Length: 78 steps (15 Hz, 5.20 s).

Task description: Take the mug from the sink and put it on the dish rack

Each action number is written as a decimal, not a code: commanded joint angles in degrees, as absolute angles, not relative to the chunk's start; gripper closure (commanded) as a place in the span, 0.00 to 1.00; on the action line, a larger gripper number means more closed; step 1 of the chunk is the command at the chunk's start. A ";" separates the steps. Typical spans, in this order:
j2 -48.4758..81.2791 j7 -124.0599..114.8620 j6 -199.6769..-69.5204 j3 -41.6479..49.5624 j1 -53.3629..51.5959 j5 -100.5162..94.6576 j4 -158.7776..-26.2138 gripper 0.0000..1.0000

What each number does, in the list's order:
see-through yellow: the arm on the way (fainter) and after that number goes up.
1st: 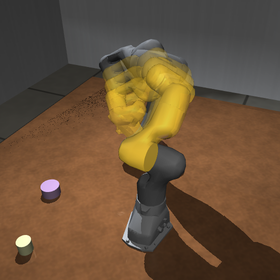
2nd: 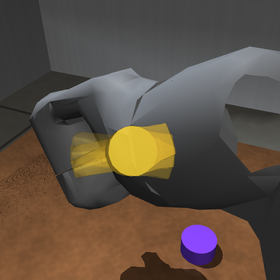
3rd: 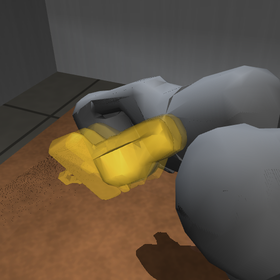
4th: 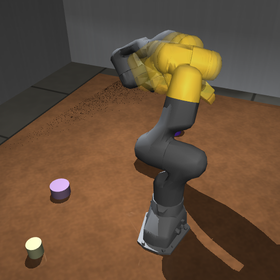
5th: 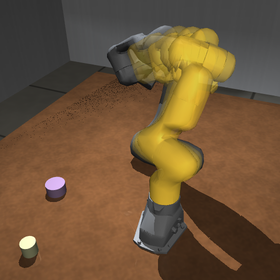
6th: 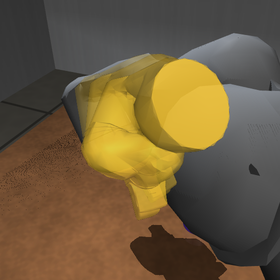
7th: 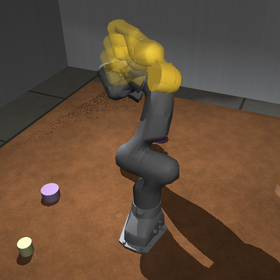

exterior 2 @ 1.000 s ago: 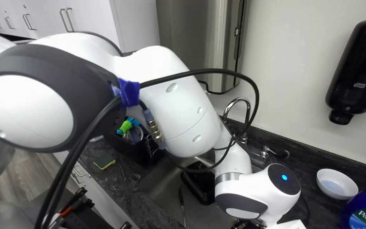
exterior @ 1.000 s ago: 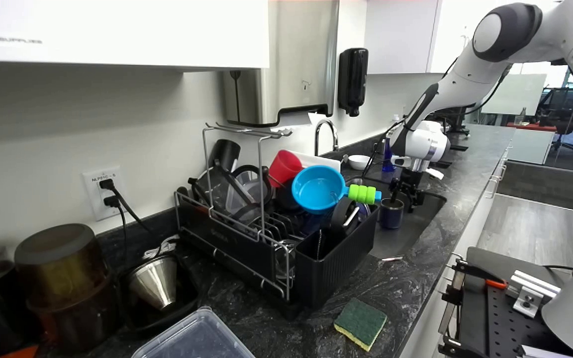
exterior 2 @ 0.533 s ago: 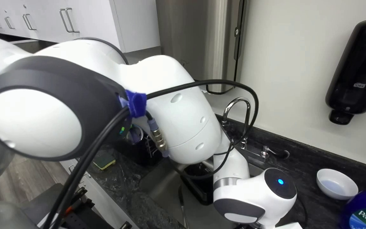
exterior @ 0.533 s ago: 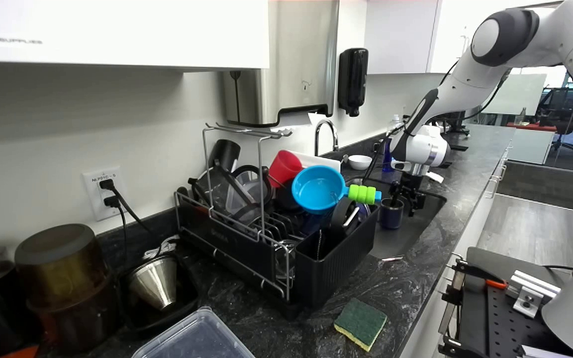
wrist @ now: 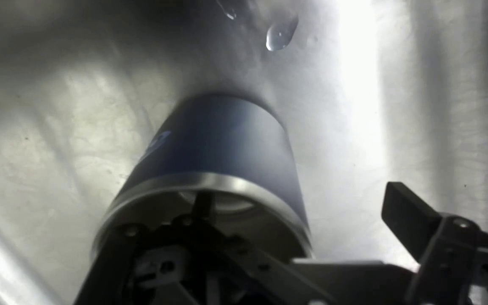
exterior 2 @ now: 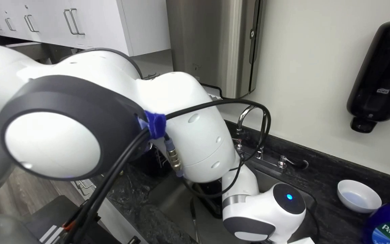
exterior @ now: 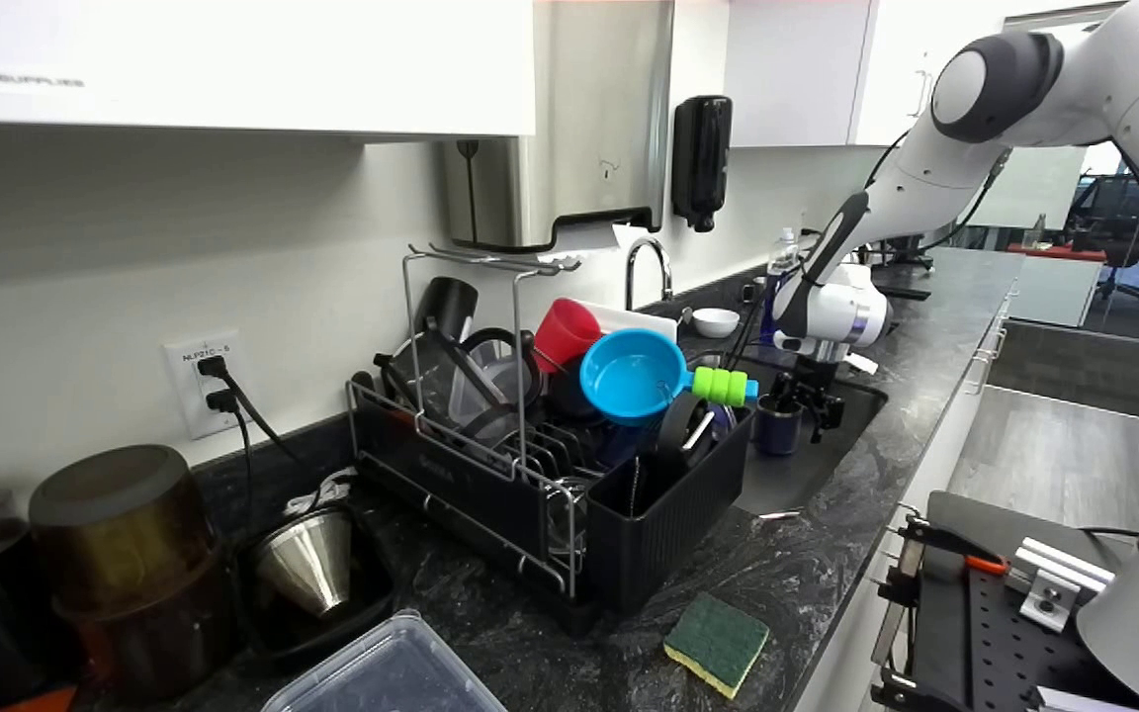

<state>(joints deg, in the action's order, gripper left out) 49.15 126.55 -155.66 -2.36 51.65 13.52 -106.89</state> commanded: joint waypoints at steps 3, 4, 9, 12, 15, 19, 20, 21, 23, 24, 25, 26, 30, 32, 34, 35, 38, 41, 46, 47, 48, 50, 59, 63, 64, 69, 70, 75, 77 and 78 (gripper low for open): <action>49.68 127.32 -160.54 -4.76 53.63 11.13 -109.00 0.41; 49.71 127.31 -161.06 -4.83 53.72 10.75 -109.34 0.48; 49.44 127.33 -163.23 -5.75 55.00 8.46 -110.31 0.83; 49.22 127.10 -164.05 -6.38 55.75 7.25 -110.56 0.99; 48.14 126.50 -163.18 -6.70 56.18 6.62 -110.89 0.99; 45.18 125.32 -160.53 -6.98 56.33 7.01 -111.69 0.98; 43.64 124.51 -158.87 -6.61 55.97 7.15 -112.07 0.98; 42.13 123.50 -157.04 -6.10 55.49 7.27 -112.33 0.98; 38.08 121.03 -150.94 -4.98 54.50 7.67 -112.78 0.98; 35.82 120.30 -147.06 -4.65 54.36 8.00 -112.88 0.98; 33.73 119.81 -143.53 -4.32 54.22 8.45 -112.97 0.98; 31.58 119.16 -139.36 -3.63 53.81 8.82 -112.68 0.98; 24.22 116.78 -123.07 0.55 51.46 8.90 -111.42 0.98; 21.64 116.05 -115.87 2.92 50.04 8.50 -110.37 0.98; 19.65 114.81 -109.37 5.24 48.44 8.00 -109.58 0.98; 18.90 114.23 -106.46 6.22 47.72 8.13 -109.32 0.98; 17.25 112.92 -98.07 8.86 45.79 8.81 -108.50 0.98; 16.32 111.61 -91.42 10.95 44.20 8.88 -108.05 0.98; 15.46 105.21 -82.73 13.45 42.23 12.34 -107.89 0.98; 15.38 103.89 -81.63 13.76 41.91 13.43 -108.01 0.98; 15.28 103.00 -80.50 13.98 41.64 14.56 -108.16 0.98; 15.07 102.68 -77.97 14.27 41.24 16.44 -108.34 0.98; 11.99 103.54 -66.32 16.22 40.90 26.10 -109.79 0.98; 9.36 102.77 -68.24 17.23 39.74 31.14 -113.60 0.98; 8.90 102.88 -69.01 17.35 39.30 31.64 -114.74 0.98; 7.23 103.70 -74.46 17.82 36.00 31.58 -120.98 0.98; 7.09 103.91 -75.52 17.96 35.35 31.31 -121.89 0.98; 9.16 103.64 -76.06 18.92 33.35 30.85 -121.43 0.93; 8.94 103.63 -76.22 19.13 33.24 30.85 -121.50 0.93; 8.79 103.63 -76.23 19.20 33.24 30.85 -121.54 0.93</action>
<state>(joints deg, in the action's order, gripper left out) 8.63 103.47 -76.45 17.57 34.80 30.71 -121.69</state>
